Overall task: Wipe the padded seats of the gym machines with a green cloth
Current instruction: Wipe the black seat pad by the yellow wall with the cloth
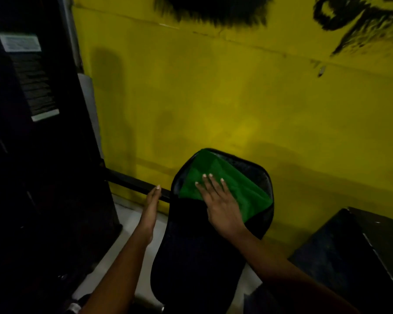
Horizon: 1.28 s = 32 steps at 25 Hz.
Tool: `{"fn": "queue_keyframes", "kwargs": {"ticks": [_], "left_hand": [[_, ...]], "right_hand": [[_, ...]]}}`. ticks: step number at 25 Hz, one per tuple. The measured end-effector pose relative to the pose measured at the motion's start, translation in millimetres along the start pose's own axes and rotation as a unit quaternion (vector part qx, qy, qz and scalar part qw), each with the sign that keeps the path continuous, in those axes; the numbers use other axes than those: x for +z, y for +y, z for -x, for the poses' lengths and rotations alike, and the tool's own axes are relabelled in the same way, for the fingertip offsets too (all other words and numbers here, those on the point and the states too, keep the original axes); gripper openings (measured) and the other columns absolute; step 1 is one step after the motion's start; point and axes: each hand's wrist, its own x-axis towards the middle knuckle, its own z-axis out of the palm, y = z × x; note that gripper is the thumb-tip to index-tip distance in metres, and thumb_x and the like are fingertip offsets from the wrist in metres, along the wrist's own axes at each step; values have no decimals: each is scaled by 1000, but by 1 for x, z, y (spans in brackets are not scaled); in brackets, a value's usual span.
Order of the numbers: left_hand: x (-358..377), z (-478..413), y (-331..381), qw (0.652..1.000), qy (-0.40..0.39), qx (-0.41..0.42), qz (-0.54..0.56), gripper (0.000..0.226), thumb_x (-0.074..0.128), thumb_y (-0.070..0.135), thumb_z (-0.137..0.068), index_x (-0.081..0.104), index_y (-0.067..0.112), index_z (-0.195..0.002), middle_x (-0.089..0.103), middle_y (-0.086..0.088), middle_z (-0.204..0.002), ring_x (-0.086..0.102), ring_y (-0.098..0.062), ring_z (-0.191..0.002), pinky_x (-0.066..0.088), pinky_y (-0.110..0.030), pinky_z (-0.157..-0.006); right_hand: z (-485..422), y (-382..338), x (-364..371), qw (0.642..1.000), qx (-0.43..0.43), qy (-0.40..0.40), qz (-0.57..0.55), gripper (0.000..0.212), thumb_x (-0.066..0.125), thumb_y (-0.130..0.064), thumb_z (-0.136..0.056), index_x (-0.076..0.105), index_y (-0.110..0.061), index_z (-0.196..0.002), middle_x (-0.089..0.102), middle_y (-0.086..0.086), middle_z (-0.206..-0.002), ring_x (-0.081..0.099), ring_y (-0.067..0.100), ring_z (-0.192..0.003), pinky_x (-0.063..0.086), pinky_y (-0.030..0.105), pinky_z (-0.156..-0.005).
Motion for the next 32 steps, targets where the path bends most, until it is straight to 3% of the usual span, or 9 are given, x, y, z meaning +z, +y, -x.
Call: {"fn": "queue_keyframes", "kwargs": {"ticks": [3, 6, 10, 13, 17, 22, 24, 28, 32], "left_hand": [[4, -15, -13, 1000, -12, 7, 7, 59, 28, 50, -96, 22, 25, -149, 27, 2, -155, 22, -18, -143, 17, -41, -113], [13, -29, -19, 999, -28, 18, 13, 62, 28, 55, -93, 24, 27, -148, 28, 3, -154, 25, -18, -142, 22, -38, -109], [21, -46, -25, 997, -32, 38, 57, 76, 30, 67, -80, 26, 31, -147, 33, 1, -152, 33, -20, -138, 33, -35, -103], [34, -47, -29, 978, -120, -27, 168, 88, 47, 75, -71, 39, 25, -142, 48, -10, -142, 48, -29, -128, 43, -44, -99], [41, -45, -32, 977, -92, -46, 189, 104, 60, 82, -57, 41, 23, -141, 51, -10, -139, 51, -30, -125, 37, -51, -108], [45, -46, -39, 980, -53, 19, 191, 68, 45, 69, -80, 45, 31, -136, 53, 11, -132, 49, -14, -124, 36, -40, -108], [43, -44, -43, 990, -32, 45, 130, 79, 50, 72, -76, 39, 31, -142, 40, 12, -144, 38, -13, -134, 26, -41, -114], [41, -25, -44, 988, 15, 149, -30, 59, 43, 54, -90, 22, 40, -143, 28, 21, -143, 30, -1, -131, 30, -24, -104], [35, -15, -56, 961, 8, 234, -149, 79, 41, 83, -69, 6, 62, -136, 18, 23, -152, 27, -2, -137, 31, -30, -110]], "right_hand": [[-2, 7, 9, 996, -36, -59, 59, 65, 64, -45, -73, 50, -20, -132, 48, 8, -140, 37, 27, -133, 17, 46, -107], [-15, 20, 1, 990, -93, -48, 98, 77, 40, -75, -74, 50, -26, -133, 45, 6, -143, 29, 28, -137, 13, 55, -109], [-31, 37, 8, 970, -177, -75, 151, 90, 48, -74, -67, 25, -35, -145, 12, 6, -157, 1, 39, -142, 0, 71, -104], [-23, 32, 17, 977, -150, -62, 141, 96, 63, -69, -61, 26, -37, -144, 16, 7, -156, 5, 40, -142, 3, 68, -105], [-14, 49, 6, 990, -59, 19, 123, 94, 70, -60, -56, 33, -40, -140, 25, 6, -154, 14, 38, -140, 15, 63, -103], [-55, 32, 17, 989, -69, 26, 126, 73, 45, -68, -73, 30, -43, -140, 23, 7, -155, 16, 39, -139, 16, 60, -99], [-68, 31, 19, 986, -73, 31, 144, 74, 47, -66, -69, 33, -44, -139, 28, 7, -153, 23, 38, -136, 19, 57, -98], [-54, 69, -2, 989, 85, 51, 114, 71, 36, -63, -74, 30, -42, -141, 39, 10, -146, 42, 38, -126, 38, 53, -90], [-3, 57, 9, 981, 135, 82, 115, 83, 57, -64, -68, 27, -41, -143, 27, 10, -152, 26, 36, -132, 34, 59, -92]]}}
